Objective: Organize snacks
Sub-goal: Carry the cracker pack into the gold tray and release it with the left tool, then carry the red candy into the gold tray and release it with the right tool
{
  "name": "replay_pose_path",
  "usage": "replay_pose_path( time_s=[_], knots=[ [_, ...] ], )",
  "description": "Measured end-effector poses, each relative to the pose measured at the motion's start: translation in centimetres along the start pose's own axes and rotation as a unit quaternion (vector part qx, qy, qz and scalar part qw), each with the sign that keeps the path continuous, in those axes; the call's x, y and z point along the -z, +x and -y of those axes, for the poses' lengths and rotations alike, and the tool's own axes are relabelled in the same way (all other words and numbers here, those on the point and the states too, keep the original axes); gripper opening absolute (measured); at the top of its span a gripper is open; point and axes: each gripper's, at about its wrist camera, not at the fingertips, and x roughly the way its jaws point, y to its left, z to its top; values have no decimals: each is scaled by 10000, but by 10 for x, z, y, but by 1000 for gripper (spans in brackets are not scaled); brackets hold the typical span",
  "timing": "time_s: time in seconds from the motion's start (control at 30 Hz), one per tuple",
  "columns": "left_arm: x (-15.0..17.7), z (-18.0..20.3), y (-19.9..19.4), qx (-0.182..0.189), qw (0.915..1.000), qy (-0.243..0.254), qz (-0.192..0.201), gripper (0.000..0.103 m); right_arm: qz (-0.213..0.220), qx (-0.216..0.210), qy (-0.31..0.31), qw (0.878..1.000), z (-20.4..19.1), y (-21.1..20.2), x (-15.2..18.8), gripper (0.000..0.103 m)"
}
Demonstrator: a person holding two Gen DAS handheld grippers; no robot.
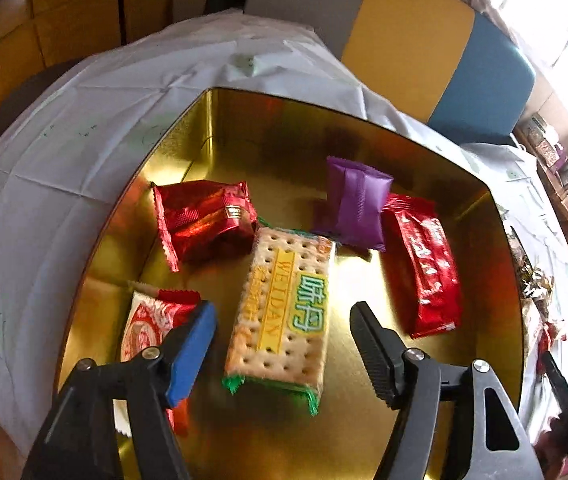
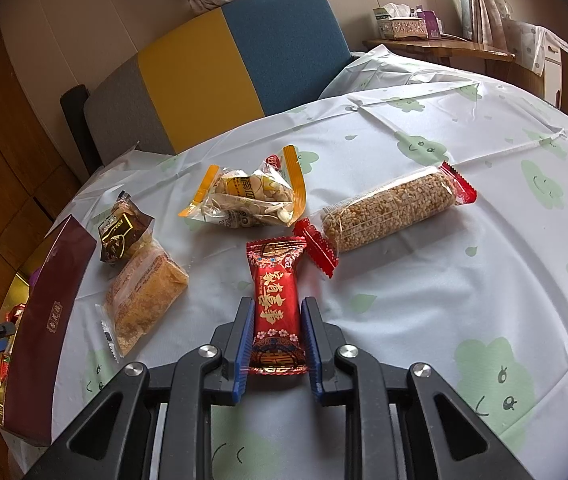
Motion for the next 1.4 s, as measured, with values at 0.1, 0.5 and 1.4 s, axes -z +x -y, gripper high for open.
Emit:
replay_pose_path(
  time_s=[0.1,0.5,1.4],
  knots=[
    [10,8,-8,-162,9995,217,177,70,-12,-10,9,10000,1,0,0,23],
    [43,41,-23,-503,9928,1016,388,70,-25,-15,-1,10000,-4,-11,-1,23],
    [59,36,-47,-269,9933,1002,516,70,-264,-1312,-1311,9823,-180,-48,6,23]
  ],
)
